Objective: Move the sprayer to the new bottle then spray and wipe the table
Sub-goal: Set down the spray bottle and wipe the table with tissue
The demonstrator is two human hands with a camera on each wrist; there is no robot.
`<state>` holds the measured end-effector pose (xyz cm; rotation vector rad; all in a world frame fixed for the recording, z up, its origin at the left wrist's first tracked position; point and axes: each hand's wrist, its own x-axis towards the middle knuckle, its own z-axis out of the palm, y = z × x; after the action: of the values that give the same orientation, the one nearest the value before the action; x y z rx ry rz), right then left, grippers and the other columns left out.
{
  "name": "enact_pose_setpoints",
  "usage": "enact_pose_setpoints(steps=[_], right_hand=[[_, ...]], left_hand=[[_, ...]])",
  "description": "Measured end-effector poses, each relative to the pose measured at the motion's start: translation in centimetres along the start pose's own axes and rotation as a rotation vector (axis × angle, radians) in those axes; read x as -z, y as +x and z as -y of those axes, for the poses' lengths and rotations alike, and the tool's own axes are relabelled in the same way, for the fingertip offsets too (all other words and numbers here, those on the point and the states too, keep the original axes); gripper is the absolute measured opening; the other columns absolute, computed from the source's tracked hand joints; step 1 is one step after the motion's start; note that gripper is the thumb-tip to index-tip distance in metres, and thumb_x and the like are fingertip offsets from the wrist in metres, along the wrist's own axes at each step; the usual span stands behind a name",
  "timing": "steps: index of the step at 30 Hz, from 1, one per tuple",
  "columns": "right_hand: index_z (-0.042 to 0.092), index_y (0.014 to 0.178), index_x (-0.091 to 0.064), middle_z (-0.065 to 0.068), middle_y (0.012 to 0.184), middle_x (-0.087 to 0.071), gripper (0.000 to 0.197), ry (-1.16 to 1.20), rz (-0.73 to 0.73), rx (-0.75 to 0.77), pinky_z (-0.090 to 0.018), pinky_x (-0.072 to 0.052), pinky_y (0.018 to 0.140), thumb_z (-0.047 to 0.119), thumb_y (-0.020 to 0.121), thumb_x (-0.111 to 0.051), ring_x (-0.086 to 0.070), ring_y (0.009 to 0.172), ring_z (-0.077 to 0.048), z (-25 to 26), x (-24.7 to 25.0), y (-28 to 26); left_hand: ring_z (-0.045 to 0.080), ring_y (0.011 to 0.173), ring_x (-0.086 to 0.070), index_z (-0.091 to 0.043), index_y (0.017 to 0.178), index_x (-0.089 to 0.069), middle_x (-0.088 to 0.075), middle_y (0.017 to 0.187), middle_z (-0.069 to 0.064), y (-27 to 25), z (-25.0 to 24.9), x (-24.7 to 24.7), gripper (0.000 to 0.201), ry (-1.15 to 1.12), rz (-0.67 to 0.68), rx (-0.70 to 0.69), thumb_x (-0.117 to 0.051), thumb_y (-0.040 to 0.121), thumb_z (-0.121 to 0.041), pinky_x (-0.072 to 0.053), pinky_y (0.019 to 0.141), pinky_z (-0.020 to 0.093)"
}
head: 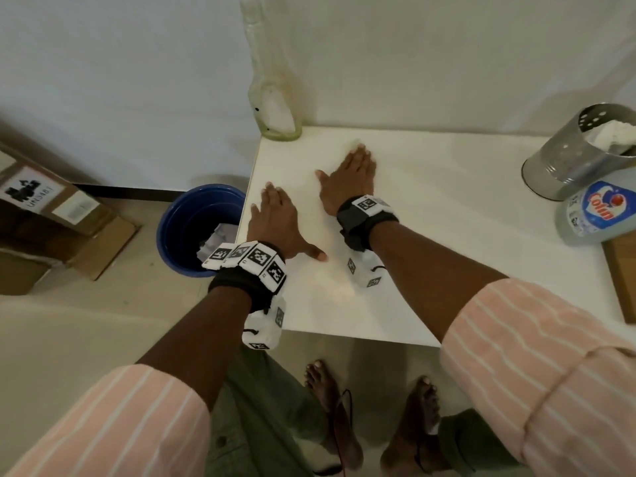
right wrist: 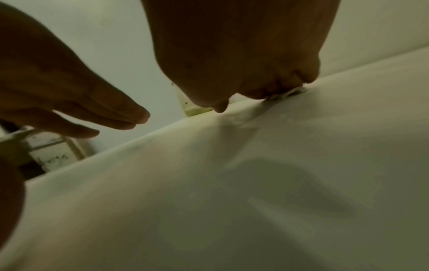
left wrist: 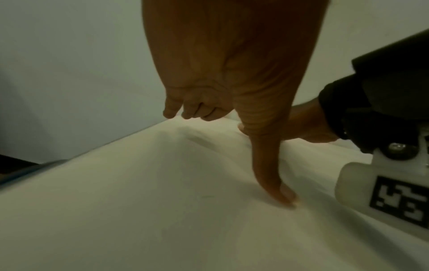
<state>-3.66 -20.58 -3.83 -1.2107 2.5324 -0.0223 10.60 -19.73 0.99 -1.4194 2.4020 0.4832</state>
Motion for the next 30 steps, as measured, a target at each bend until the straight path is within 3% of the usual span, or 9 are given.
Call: enact_pose_setpoints(steps=[5,9,11,14,16,22,26,28,30], right_hand=[[0.001,0.151,0.003,-0.014,0.161,0.007,0.077,-0.081,0.072,0.423,-0.043,0.0,0.123,0.053,0.1,-0.021,0.003,0.15,-0.028,7.0,-1.5,-0.9],[0.012,0.153,-0.002,-0.003,0.163,0.001,0.067,-0.197,0.106,0.723,-0.046,-0.004,0.122,0.05,0.101,-0.018,-0.001,0.151,-0.02,6.4,-0.6,-0.1],[0.016,0.154,-0.005,-0.001,0.163,0.0,0.063,-0.249,0.065,0.687,-0.049,-0.001,0.121,0.048,0.101,-0.015,0.0,0.151,-0.02,4.2,-0.4,0.4],[0.007,0.153,-0.004,-0.011,0.162,0.003,0.068,-0.208,0.01,0.305,-0.053,0.003,0.12,0.049,0.1,-0.014,0.001,0.15,-0.028,2.2,-0.8,-0.5],[-0.002,0.151,0.001,-0.018,0.161,0.004,0.078,-0.128,0.037,0.174,-0.051,0.001,0.121,0.053,0.099,-0.016,0.001,0.149,-0.032,3.6,-1.0,-1.2],[0.009,0.153,-0.003,-0.007,0.163,0.003,0.075,-0.15,0.161,0.597,-0.05,-0.006,0.121,0.057,0.098,-0.02,0.0,0.15,-0.023,8.8,0.0,0.4],[0.014,0.153,-0.008,-0.003,0.163,-0.001,0.065,-0.277,0.173,0.8,-0.052,-0.01,0.12,0.05,0.101,-0.017,-0.003,0.15,-0.021,8.3,0.2,-0.1],[0.014,0.154,-0.005,-0.003,0.163,0.0,0.066,-0.281,0.117,0.727,-0.052,-0.006,0.12,0.051,0.1,-0.016,-0.003,0.15,-0.02,6.0,0.3,0.2],[0.01,0.153,-0.003,-0.006,0.163,-0.001,0.069,-0.2,0.045,0.456,-0.052,-0.001,0.121,0.053,0.1,-0.016,-0.003,0.15,-0.023,3.3,-0.2,0.0]], left_hand=[[0.037,0.148,-0.006,-0.001,0.151,-0.01,-0.008,0.158,0.025,-0.8,2.6,-1.3,0.146,-0.172,-0.066,0.074,-0.086,0.041,-0.061,-0.018,0.12,0.05],[0.038,0.148,-0.002,-0.003,0.152,-0.004,-0.004,0.158,0.026,-0.4,2.8,-1.6,0.151,-0.214,-0.076,0.091,-0.087,0.039,-0.06,-0.015,0.121,0.048],[0.039,0.147,-0.006,0.001,0.15,-0.008,-0.008,0.156,0.028,-0.4,2.6,-1.3,0.149,-0.184,-0.05,0.116,-0.086,0.039,-0.061,-0.017,0.12,0.046],[0.039,0.147,-0.008,0.005,0.148,-0.012,-0.009,0.156,0.03,-0.5,2.3,-0.9,0.147,-0.189,-0.023,0.132,-0.086,0.04,-0.061,-0.016,0.121,0.044],[0.039,0.147,-0.009,0.006,0.147,-0.016,-0.011,0.155,0.031,-0.2,2.4,-0.9,0.146,-0.184,-0.02,0.136,-0.086,0.039,-0.063,-0.017,0.121,0.043],[0.039,0.147,-0.01,-0.007,0.148,-0.027,-0.018,0.156,0.025,0.1,3.0,-1.5,0.14,-0.245,-0.096,0.076,-0.088,0.034,-0.06,-0.018,0.121,0.045],[0.037,0.146,-0.015,-0.008,0.145,-0.033,-0.023,0.155,0.023,0.0,2.9,-1.3,0.137,-0.229,-0.09,0.085,-0.088,0.031,-0.062,-0.023,0.119,0.045],[0.039,0.145,-0.016,-0.001,0.143,-0.033,-0.022,0.153,0.028,-0.1,2.7,-1.0,0.139,-0.192,-0.056,0.111,-0.086,0.031,-0.064,-0.023,0.119,0.044],[0.041,0.145,-0.014,0.004,0.138,-0.036,-0.02,0.151,0.032,-0.2,2.5,-0.6,0.136,-0.182,-0.023,0.134,-0.085,0.032,-0.067,-0.022,0.119,0.044]])
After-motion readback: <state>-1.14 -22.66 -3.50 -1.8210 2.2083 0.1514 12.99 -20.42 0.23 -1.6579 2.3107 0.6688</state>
